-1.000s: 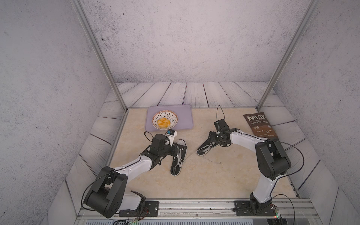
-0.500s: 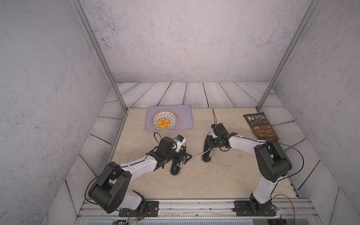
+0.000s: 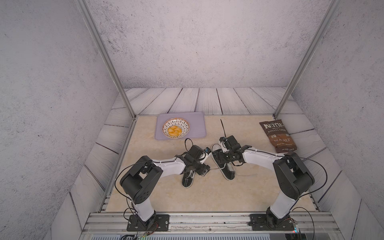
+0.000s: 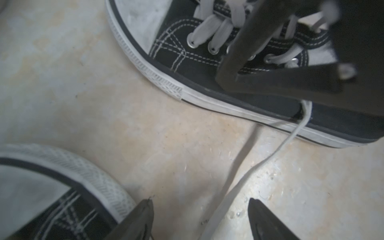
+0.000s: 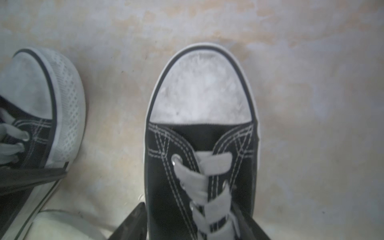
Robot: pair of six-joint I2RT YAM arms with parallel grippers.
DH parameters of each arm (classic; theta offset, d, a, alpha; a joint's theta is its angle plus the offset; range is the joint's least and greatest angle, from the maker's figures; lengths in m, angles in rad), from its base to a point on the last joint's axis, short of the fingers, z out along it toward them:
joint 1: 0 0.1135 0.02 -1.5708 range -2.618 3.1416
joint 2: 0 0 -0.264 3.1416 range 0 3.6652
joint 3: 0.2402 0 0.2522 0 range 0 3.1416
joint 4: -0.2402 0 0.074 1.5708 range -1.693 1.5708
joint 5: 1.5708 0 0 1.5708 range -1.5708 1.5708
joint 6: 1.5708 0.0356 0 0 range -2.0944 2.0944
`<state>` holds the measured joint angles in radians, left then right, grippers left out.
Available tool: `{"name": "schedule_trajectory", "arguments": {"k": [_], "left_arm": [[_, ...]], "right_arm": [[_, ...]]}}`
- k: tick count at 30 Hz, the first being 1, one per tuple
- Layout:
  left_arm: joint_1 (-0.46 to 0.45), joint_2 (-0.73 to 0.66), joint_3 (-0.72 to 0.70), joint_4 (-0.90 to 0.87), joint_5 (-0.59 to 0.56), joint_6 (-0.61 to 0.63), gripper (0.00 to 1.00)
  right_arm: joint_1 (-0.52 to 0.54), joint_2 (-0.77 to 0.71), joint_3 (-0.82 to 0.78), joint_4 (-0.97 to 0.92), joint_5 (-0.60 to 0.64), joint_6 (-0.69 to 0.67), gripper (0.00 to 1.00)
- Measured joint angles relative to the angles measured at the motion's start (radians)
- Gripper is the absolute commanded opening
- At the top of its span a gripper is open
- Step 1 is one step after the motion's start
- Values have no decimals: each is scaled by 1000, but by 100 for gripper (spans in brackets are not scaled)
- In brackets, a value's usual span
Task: Tie the shoes
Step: Move the shoe to the center of the board.
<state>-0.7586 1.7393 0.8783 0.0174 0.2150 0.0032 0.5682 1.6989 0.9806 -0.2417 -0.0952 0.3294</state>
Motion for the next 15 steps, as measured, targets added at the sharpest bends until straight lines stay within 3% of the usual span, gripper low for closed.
{"name": "schedule_trajectory", "arguments": {"k": [4,7,11,15], "left_arm": [[-25,35,20,0,-18,24,86],[-30,49,32,-4,-25,34,83],[-38,93,80,-23,-46,52,66],[-52,122,116,-35,-98,72,38]], "right_arm": [[5,-71,-39,-50,0,8,79],[5,-112,-62,-78,0,11,83],[-2,-132,-104,-93,2,18,83],[-21,-132,-144,-103,10,35,84]]}}
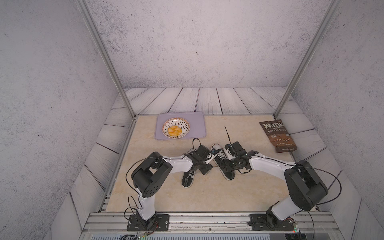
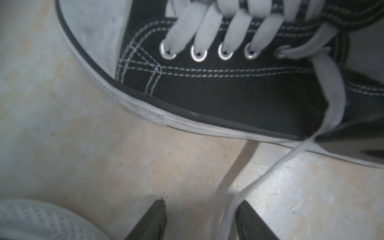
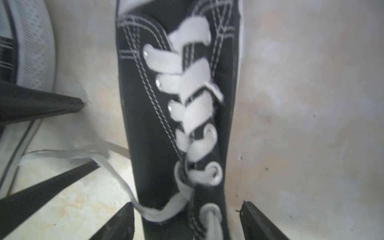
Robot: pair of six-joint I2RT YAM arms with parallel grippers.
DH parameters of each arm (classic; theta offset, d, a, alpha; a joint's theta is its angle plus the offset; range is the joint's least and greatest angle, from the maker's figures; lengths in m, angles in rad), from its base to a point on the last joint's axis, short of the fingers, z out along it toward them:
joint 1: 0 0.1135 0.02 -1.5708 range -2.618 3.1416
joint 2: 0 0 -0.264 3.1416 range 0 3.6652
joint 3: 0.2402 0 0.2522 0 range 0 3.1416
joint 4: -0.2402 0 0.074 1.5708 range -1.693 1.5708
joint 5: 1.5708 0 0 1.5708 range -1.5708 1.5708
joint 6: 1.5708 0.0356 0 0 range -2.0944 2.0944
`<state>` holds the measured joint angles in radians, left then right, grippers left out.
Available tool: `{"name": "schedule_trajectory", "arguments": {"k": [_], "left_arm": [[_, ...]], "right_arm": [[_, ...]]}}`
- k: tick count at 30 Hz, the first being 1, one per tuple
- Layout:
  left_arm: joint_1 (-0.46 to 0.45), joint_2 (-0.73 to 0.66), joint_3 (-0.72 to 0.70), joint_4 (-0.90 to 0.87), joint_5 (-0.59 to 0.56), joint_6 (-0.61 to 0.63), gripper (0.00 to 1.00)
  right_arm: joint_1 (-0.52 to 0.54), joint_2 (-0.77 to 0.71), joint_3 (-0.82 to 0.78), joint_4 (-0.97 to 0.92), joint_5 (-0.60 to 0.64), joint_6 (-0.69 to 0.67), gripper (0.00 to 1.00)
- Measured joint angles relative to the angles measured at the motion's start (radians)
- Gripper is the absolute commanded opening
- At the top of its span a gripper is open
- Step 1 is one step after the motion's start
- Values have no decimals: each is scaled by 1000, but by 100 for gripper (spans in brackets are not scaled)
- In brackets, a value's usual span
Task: Tie the shoes
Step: Move the shoe to the center of the board.
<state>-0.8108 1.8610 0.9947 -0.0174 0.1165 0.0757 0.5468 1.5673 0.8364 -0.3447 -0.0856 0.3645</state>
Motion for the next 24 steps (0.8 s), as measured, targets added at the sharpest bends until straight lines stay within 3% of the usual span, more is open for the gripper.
{"name": "schedule_trajectory", "arguments": {"k": [3,6,11,16,24], "left_arm": [[-16,0,5,-10,-20,11,15],[-25,0,5,-14,-30,17,0],[-25,-27,0,-58,-13,-5,0],[-22,-135,-20,-139,63,-80,0],[68,-303,-90,-94,332,-323,0]], "right_arm": [[-18,-1,-15,18,-25,18,86],[-28,-1,-40,53,-65,25,87],[-32,8,-43,71,-91,7,72],[-34,20,-31,65,-118,-27,66],[-36,20,-56,118,-163,-2,60]]}}
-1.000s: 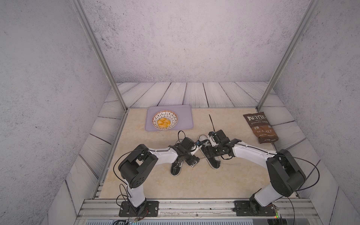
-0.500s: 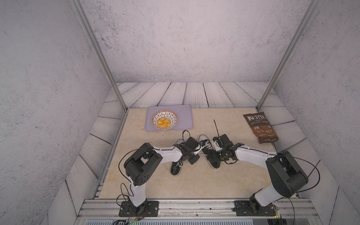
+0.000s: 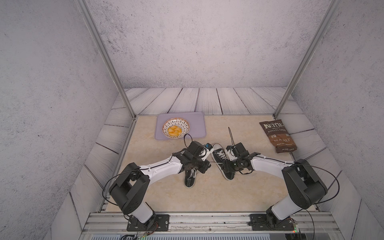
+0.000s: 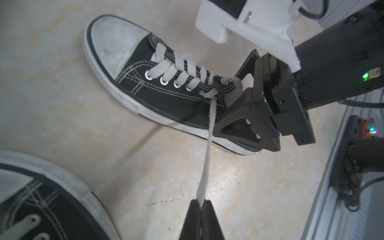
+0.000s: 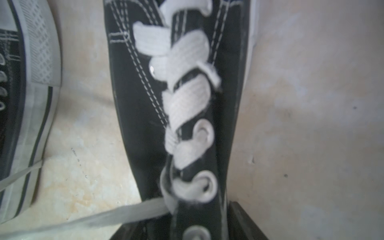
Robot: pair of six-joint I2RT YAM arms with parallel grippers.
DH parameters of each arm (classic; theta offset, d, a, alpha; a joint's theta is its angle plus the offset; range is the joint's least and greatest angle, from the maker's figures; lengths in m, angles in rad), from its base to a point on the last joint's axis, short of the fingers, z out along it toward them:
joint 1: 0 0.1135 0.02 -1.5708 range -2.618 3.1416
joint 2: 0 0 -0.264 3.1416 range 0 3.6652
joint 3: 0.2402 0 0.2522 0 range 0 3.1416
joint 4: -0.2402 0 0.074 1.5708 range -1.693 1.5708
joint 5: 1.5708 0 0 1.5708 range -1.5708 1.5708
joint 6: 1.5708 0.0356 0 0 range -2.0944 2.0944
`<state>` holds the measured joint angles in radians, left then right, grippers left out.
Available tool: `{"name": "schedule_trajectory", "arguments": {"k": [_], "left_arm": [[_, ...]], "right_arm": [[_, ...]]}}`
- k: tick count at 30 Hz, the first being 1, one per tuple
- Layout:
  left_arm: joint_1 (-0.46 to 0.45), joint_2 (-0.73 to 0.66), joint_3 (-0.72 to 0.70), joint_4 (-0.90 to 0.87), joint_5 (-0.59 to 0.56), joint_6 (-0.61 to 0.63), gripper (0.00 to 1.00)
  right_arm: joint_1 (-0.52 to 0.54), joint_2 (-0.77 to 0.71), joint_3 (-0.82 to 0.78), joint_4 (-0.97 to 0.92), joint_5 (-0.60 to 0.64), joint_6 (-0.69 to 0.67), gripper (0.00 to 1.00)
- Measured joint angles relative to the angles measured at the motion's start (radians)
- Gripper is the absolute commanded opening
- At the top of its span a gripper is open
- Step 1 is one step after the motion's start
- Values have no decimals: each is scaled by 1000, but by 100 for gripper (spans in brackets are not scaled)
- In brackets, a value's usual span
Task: Tie the shoes
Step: Move the shoe to the center of the board, then cross the shoelace with the shoelace.
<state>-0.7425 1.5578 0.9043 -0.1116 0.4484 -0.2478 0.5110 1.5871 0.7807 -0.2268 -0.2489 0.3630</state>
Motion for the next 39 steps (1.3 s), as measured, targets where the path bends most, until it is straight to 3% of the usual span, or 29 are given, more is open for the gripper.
{"name": "schedule_trajectory", "arguments": {"k": [9,15,19,22,28,32,39], "left_arm": [[74,-43,-119,144,310,-312,0],[76,-43,-112,214,369,-424,0],[82,-25,-95,271,369,-503,0],[86,3,-92,341,366,-578,0],[86,60,-92,464,362,-702,0],[86,64,-92,495,356,-735,0],[86,64,-92,508,356,-759,0]], "right_arm": [[109,0,-8,60,-59,56,60],[117,-65,-56,75,-27,53,83],[117,-231,-137,87,25,17,85],[117,-362,-217,151,28,-20,81],[158,-484,-396,410,-23,-66,58],[219,-440,-449,633,-15,-91,47],[288,-199,-449,965,48,-114,41]]}}
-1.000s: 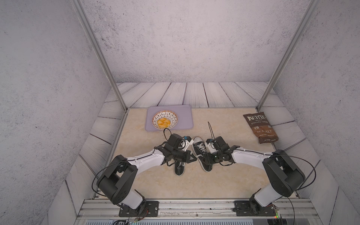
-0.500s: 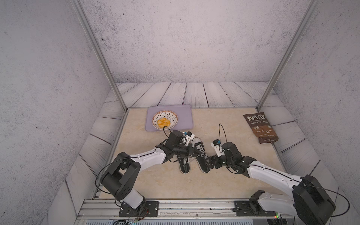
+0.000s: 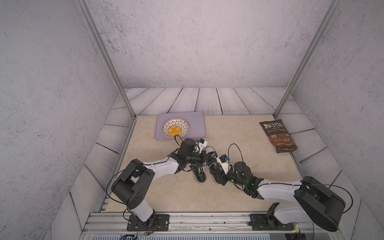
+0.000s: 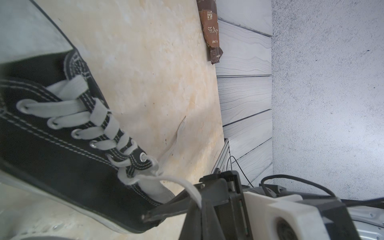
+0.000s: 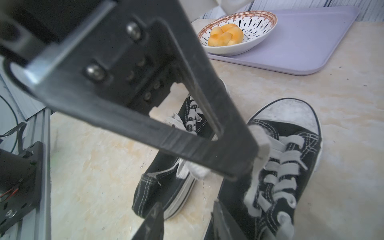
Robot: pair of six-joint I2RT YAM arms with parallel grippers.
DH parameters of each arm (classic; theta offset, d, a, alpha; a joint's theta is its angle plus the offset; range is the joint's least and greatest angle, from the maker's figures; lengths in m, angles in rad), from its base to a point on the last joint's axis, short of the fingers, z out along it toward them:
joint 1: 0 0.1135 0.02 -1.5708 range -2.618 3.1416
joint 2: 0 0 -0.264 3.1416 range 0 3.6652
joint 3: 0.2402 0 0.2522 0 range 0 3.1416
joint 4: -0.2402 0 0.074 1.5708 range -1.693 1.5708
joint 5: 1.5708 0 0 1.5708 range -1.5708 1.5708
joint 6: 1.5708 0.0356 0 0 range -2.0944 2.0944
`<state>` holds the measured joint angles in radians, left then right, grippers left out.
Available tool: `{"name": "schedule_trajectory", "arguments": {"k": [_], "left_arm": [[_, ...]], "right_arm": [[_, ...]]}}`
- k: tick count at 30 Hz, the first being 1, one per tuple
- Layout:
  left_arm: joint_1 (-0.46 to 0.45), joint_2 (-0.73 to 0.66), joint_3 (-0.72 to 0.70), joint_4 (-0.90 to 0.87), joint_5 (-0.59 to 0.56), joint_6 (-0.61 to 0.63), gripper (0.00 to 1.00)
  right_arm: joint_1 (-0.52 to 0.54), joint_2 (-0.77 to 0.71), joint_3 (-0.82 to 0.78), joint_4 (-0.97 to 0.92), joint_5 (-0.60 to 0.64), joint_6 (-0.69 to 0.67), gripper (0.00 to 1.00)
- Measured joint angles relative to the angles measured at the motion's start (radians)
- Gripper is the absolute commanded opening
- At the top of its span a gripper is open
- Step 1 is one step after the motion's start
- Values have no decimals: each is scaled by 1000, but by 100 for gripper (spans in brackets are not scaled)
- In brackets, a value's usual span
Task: Tie the shoes
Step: Cross the shoelace with the shoelace.
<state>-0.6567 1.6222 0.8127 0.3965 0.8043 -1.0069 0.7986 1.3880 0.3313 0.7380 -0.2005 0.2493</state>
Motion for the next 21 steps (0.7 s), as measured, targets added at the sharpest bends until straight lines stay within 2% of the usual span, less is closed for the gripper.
{"name": "schedule_trajectory", "arguments": {"k": [5,8,9,11,12,13,17,19,21], "left_arm": [[0,0,0,0,0,-1,0],[0,0,0,0,1,-2,0],[0,0,0,0,1,-3,0],[0,0,0,0,1,-4,0],[0,0,0,-1,0,-3,0],[1,0,0,-3,0,-3,4],[13,-18,0,-32,-5,31,46],[30,-50,-4,-71,-22,64,57],[53,-94,-8,-120,-47,111,63]], "right_arm": [[11,135,11,152,53,-3,40],[11,193,34,206,72,-11,34],[11,209,44,219,75,-13,27],[11,243,69,246,76,-24,3],[11,254,79,254,74,-26,0],[11,262,87,257,73,-19,0],[13,240,90,212,71,6,0],[14,170,97,84,60,23,0],[14,61,149,-134,40,31,0]]}}
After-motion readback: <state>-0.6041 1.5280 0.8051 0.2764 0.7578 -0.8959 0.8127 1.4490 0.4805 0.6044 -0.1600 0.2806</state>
